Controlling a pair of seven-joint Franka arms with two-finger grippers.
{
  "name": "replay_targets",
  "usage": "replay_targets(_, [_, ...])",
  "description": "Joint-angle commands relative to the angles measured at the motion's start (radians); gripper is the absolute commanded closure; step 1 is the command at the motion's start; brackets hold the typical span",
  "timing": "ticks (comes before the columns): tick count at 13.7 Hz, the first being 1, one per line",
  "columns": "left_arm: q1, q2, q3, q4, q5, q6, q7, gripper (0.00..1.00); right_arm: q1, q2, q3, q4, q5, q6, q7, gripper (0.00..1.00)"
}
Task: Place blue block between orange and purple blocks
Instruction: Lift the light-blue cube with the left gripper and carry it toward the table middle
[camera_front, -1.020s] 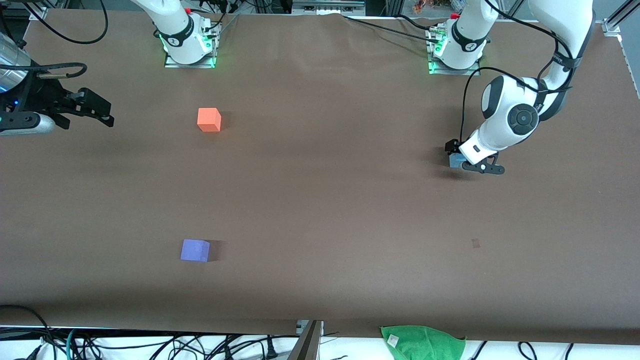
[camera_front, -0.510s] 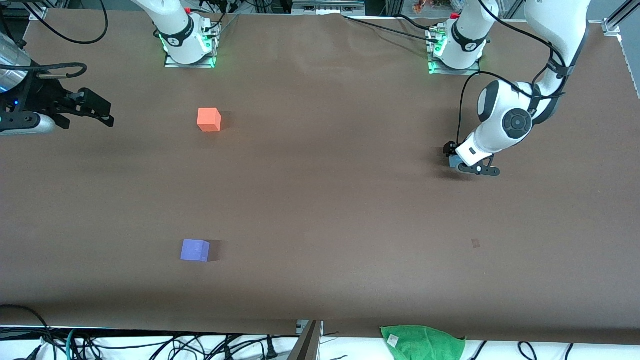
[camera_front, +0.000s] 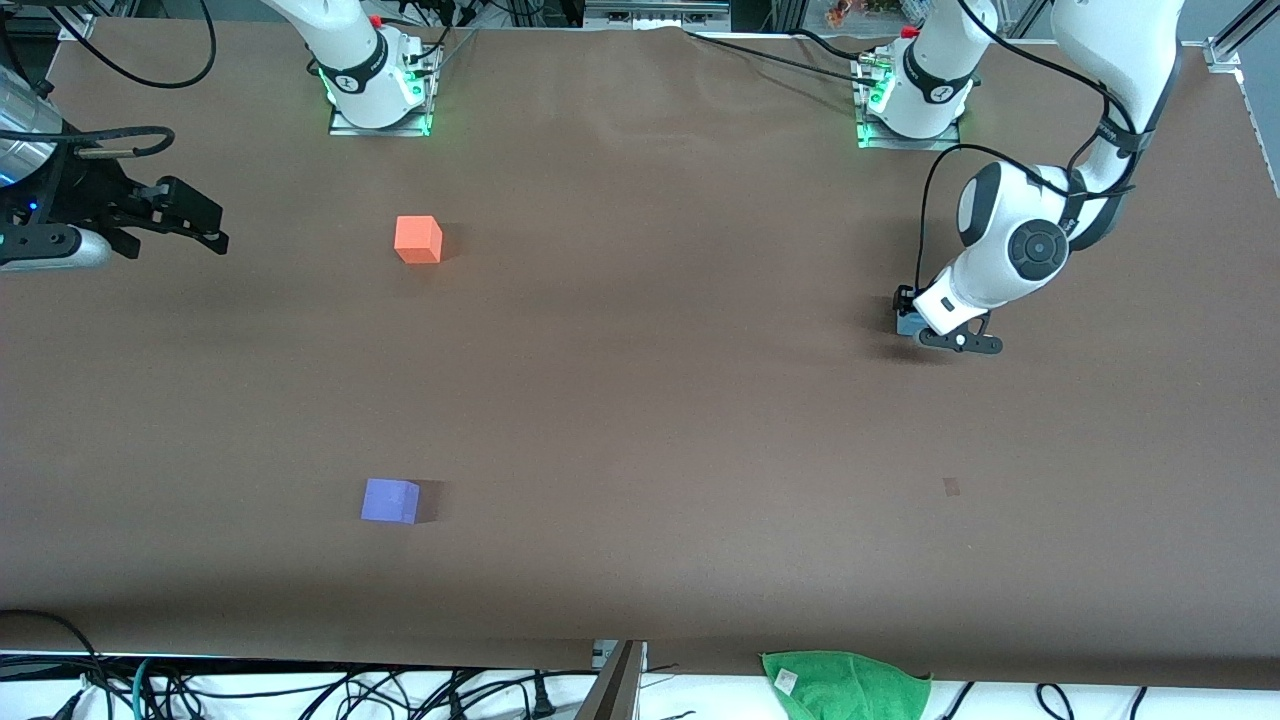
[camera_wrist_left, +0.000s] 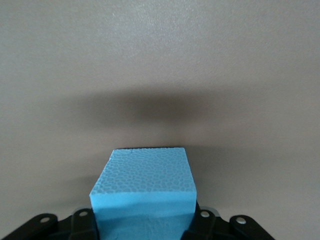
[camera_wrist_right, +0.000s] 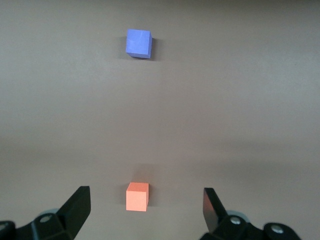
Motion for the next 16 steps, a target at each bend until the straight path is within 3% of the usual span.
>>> replay_targets(1, [-0.003, -0.062, -0.002, 0.111, 0.001, -0.199, 0.004, 0.9, -0.011, 0.006, 0.006, 0.016, -0.008, -0.006, -0.015, 0.01])
replay_targets(3, [-0.018, -0.059, -0.005, 0.269, 0.001, -0.399, 0.002, 0.89, -0.014, 0.006, 0.006, 0.016, -0.008, -0.006, -0.015, 0.01])
replay_targets(6, [-0.041, -0.016, -0.072, 0.495, -0.012, -0.627, 0.002, 0.89, -0.014, 0.006, 0.006, 0.016, -0.008, -0.006, -0.015, 0.01])
replay_targets(8, [-0.085, 0.015, -0.126, 0.56, -0.014, -0.65, -0.045, 0.89, -0.014, 0.006, 0.006, 0.016, -0.008, -0.004, -0.015, 0.01])
replay_targets(11, [-0.243, 0.085, -0.137, 0.668, -0.014, -0.649, -0.231, 0.88, -0.014, 0.006, 0.006, 0.018, -0.007, -0.004, -0.015, 0.01])
replay_targets(16, [-0.499, 0.34, -0.135, 0.921, -0.023, -0.582, -0.609, 0.88, -0.018, 0.006, 0.004, 0.018, -0.01, 0.0, -0.015, 0.01])
